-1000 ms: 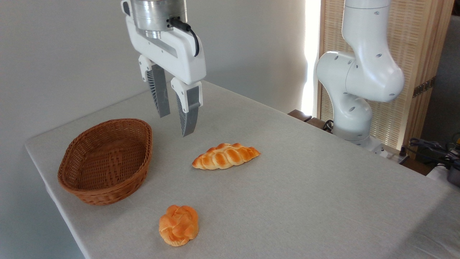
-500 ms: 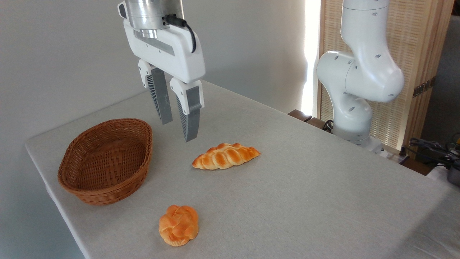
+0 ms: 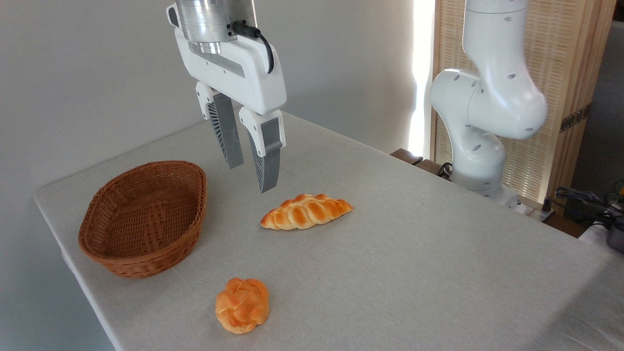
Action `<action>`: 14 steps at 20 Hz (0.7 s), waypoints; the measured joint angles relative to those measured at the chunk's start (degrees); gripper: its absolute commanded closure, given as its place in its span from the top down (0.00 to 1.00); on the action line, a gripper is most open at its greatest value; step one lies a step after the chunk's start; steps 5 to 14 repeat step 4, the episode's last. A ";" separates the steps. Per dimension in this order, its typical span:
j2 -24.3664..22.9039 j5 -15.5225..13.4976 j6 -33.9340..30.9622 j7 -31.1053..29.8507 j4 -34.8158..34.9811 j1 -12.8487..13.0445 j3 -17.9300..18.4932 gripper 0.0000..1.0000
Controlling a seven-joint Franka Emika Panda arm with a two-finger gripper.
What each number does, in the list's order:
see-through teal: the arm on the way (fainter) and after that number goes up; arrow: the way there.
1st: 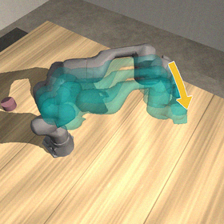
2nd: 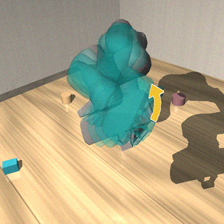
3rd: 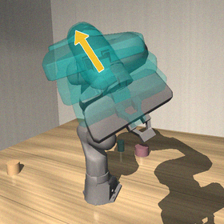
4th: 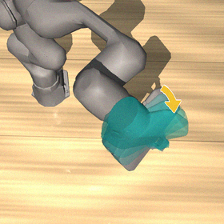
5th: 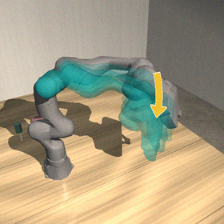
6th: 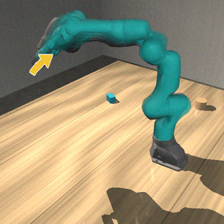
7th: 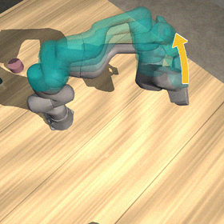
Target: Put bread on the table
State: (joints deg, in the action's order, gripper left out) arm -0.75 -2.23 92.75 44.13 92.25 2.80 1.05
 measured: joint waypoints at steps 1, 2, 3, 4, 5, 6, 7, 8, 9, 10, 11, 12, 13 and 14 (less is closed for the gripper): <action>0.03 0.00 0.00 -0.35 0.00 0.03 -0.01 1.00; 0.07 0.00 -0.01 -0.49 0.00 0.05 -0.06 1.00; 0.10 0.00 -0.02 -0.52 0.01 0.08 -0.14 1.00; 0.12 0.00 -0.03 -0.54 0.01 0.09 -0.20 1.00; 0.12 0.00 -0.03 -0.54 0.01 0.09 -0.20 1.00; 0.12 0.00 -0.03 -0.54 0.01 0.09 -0.20 1.00; 0.12 0.00 -0.03 -0.54 0.01 0.09 -0.20 1.00; 0.12 0.00 -0.03 -0.54 0.01 0.09 -0.20 1.00; 0.12 0.00 -0.03 -0.54 0.01 0.09 -0.20 1.00; 0.12 0.00 -0.03 -0.54 0.01 0.09 -0.20 1.00; 0.12 0.00 -0.03 -0.54 0.01 0.09 -0.20 1.00; 0.12 0.00 -0.03 -0.54 0.01 0.09 -0.20 1.00; 0.12 0.00 -0.03 -0.54 0.01 0.09 -0.20 1.00; 0.12 0.00 -0.03 -0.54 0.01 0.09 -0.20 1.00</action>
